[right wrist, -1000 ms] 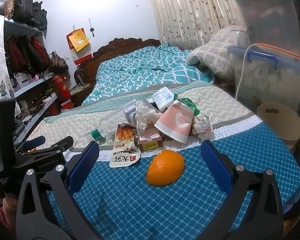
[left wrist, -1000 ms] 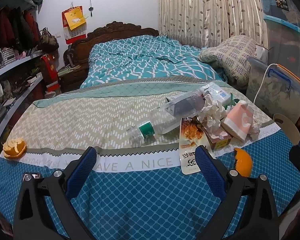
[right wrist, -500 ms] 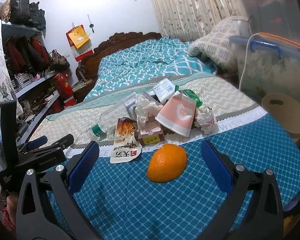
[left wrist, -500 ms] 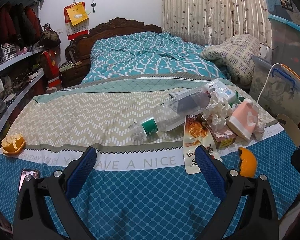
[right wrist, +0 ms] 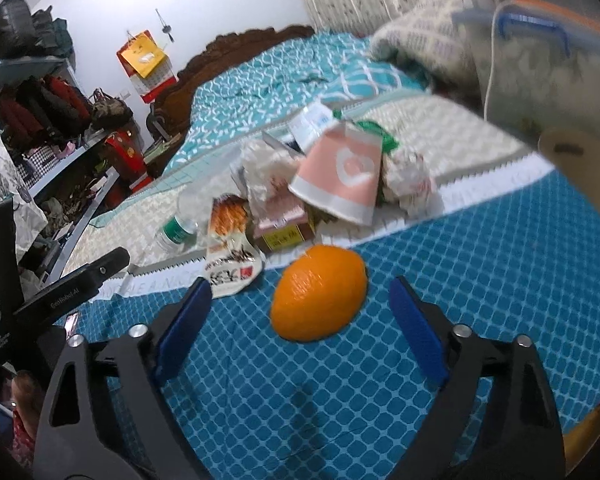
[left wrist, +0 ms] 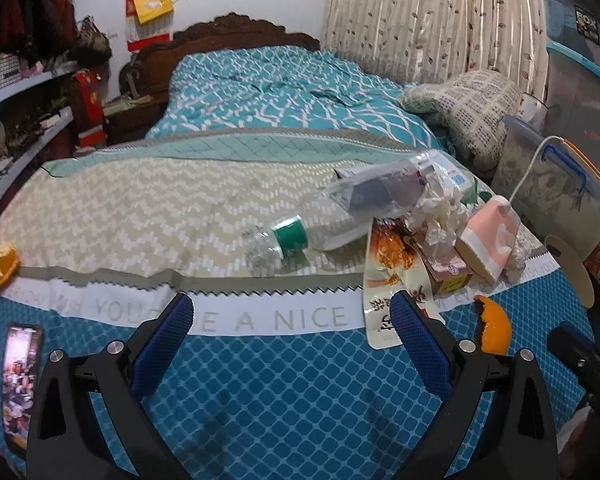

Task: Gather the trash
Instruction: 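Grasp the snack bag with the left tool while the right tool grasps the orange peel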

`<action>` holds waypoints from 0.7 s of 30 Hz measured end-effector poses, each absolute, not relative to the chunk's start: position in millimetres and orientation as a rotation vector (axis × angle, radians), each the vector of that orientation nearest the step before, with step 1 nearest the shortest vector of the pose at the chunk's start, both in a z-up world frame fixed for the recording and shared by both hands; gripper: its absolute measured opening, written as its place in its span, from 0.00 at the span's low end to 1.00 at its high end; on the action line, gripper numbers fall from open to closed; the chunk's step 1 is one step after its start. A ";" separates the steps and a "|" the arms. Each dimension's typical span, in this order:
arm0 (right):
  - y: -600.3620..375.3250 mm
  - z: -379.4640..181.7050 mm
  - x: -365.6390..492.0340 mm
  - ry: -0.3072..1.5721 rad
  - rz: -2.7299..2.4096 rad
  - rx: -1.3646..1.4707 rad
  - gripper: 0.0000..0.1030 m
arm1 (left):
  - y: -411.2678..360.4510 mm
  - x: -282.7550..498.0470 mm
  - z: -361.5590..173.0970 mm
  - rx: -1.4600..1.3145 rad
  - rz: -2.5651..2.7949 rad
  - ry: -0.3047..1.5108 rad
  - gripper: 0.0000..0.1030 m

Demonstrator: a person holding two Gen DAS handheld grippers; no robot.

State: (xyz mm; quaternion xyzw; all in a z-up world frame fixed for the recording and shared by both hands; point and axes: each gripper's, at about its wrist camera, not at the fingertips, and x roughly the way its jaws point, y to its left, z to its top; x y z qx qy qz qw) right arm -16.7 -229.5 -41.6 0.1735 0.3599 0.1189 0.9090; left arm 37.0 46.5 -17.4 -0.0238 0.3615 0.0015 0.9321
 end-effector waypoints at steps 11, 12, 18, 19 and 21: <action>-232.7 -80.1 11.2 0.864 0.264 0.380 0.73 | -0.6 98.1 -49.7 -0.015 -0.212 0.880 0.91; -230.7 -81.7 14.1 0.872 0.270 0.367 0.74 | -2.3 105.6 -53.5 -0.027 -0.225 0.899 0.91; -217.5 -83.4 26.6 0.880 0.280 0.306 0.82 | -16.9 138.3 -75.4 -0.111 -0.328 1.003 0.72; -214.8 -83.5 29.2 0.883 0.284 0.295 0.83 | -21.2 140.3 -78.6 -0.105 -0.338 1.019 0.64; -206.0 -85.4 36.9 0.910 0.291 0.256 0.85 | -28.6 138.0 -81.1 -0.077 -0.339 1.010 0.56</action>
